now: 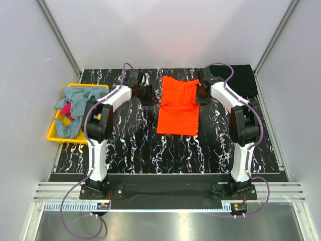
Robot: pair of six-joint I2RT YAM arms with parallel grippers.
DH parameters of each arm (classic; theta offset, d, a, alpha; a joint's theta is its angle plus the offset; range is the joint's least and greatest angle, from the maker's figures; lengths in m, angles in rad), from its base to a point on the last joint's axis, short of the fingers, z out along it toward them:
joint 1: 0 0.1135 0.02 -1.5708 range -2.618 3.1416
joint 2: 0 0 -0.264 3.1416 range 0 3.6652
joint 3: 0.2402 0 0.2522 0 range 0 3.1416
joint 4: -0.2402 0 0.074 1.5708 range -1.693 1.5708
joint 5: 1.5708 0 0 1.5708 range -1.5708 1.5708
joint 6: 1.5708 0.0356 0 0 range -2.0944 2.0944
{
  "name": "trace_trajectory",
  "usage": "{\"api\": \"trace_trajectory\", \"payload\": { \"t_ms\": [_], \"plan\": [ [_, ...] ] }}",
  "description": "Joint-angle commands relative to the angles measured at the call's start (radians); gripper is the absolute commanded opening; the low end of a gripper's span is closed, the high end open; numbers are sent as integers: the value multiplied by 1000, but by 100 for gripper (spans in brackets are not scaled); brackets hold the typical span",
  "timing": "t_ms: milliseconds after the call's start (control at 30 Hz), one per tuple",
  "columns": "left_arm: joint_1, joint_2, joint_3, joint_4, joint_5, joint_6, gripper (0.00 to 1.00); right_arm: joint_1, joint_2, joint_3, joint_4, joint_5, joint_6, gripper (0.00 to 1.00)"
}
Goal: Fold and stack the t-shirts
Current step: Fold the tshirt
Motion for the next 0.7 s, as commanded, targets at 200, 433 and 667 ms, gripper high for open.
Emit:
{"api": "trace_trajectory", "payload": {
  "t_ms": [200,433,667],
  "plan": [
    [-51,-86,-102,21,-97,17,25,7,-138,-103,32,-104,117,15],
    [-54,-3,-4,27,-60,17,16,67,-152,-234,226,-174,149,11],
    [-53,73,88,20,-46,20,17,89,-77,-211,275,-157,161,12]
  ]
}}
